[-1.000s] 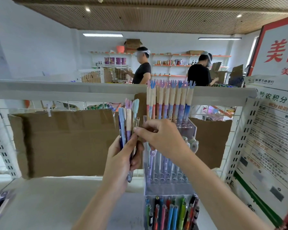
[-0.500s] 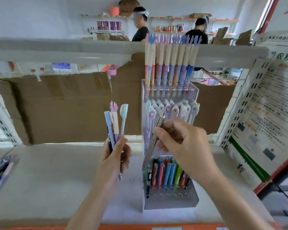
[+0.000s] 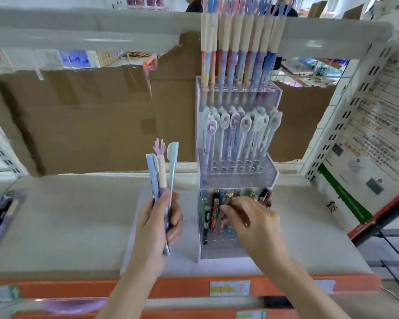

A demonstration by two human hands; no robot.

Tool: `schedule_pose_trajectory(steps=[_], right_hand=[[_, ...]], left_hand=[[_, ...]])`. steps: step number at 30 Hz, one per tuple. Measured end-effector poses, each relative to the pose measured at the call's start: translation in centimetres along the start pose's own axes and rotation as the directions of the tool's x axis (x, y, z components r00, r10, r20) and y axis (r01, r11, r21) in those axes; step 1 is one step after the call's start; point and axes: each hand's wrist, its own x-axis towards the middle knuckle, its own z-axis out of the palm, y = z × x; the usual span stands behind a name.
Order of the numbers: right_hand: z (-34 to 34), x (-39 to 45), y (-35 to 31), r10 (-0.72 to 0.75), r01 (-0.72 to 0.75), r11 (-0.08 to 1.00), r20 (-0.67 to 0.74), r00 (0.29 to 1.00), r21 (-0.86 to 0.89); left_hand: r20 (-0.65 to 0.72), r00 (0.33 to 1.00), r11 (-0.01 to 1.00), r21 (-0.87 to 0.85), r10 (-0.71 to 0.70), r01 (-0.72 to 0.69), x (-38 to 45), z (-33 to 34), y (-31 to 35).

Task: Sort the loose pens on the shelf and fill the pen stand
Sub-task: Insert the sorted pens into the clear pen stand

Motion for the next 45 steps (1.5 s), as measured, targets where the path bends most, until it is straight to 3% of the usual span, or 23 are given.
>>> schedule_pose_trajectory(steps=[6,14,21,28,33,35,38,45], right_hand=[[1.5,-0.9,0.9,0.045,-0.038,0.992,0.065,0.997,-0.118],[1.6,-0.4,0.5,-0.121,0.120,0.963,0.012,0.993,-0.241],[1.9,-1.0,0.2,-0.148,0.148,0.961,0.014,0.989,-0.233],[1.2,-0.7,-0.5,-0.084,0.108,0.960,0.104,0.991,-0.260],[0.7,-0.4,-1.1,0.098,-0.014,0.945,0.240,0.966,-0.328],[0.4,-0.5,-1.2,0.226,-0.120,0.940,0.321,0.920,-0.319],[-0.2,-0.8,-1.6,0.266,-0.157,0.935,0.336,0.904,-0.319],[-1.8,1.7,-4.5,0.119,-0.114,0.993,0.166,0.979,-0.040]], left_hand=[[0.024,1.000,1.000,-0.002,-0.013,0.013,0.1,0.2,0.0],[0.036,0.999,1.000,0.016,-0.001,0.000,0.3,0.7,0.0],[0.030,1.000,1.000,0.018,0.006,-0.006,0.3,0.8,0.2],[0.031,0.999,1.000,0.019,0.009,-0.010,0.3,0.8,0.1],[0.040,0.999,1.000,0.017,0.014,-0.015,0.1,0.8,0.1],[0.046,0.999,1.000,0.011,0.011,-0.011,0.0,0.7,0.1],[0.057,0.998,1.000,-0.005,0.008,-0.008,-0.1,0.4,0.1],[0.074,0.996,0.999,0.000,0.041,-0.041,-0.3,0.7,0.5]])
